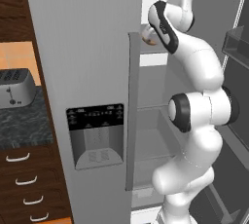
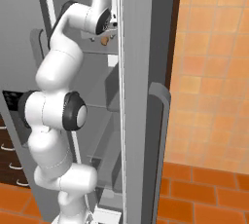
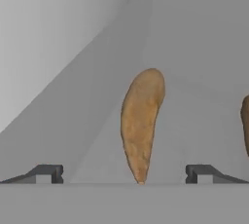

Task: Place one sweet potato and one chicken drumstick in each tupperware on the nearby counter, to pack two identical lunches.

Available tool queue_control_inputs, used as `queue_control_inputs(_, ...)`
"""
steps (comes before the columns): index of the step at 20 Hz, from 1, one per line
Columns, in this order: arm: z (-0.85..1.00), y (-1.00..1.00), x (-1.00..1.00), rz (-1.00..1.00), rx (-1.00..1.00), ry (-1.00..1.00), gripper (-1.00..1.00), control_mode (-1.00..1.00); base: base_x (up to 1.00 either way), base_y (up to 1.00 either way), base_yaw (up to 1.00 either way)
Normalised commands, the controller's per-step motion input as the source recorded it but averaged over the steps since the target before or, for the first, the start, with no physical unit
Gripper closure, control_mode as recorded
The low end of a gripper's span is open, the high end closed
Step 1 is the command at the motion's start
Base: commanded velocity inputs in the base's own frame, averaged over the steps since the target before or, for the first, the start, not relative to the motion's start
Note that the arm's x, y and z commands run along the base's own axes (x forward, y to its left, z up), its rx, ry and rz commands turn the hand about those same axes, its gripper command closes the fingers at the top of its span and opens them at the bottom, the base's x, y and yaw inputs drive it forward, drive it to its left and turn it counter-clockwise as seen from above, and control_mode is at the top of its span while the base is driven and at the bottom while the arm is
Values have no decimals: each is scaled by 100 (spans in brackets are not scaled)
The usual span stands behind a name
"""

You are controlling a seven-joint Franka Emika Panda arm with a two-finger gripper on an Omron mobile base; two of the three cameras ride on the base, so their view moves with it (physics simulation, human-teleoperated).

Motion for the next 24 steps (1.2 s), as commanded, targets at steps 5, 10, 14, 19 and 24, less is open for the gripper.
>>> queue_control_inputs(5,-18,0,41,0,0,7,-100,-100,0,0,0)
queue_control_inputs(10,-24,0,35,0,0,3,-100,-100,0,0,0)
queue_control_inputs(14,-8,0,33,0,0,0,-100,-100,0,0,0)
queue_control_inputs(19,-17,13,10,0,0,0,-100,-100,0,0,0)
queue_control_inputs(24,-74,29,0,-3,1,0,100,-100,0,0,0)
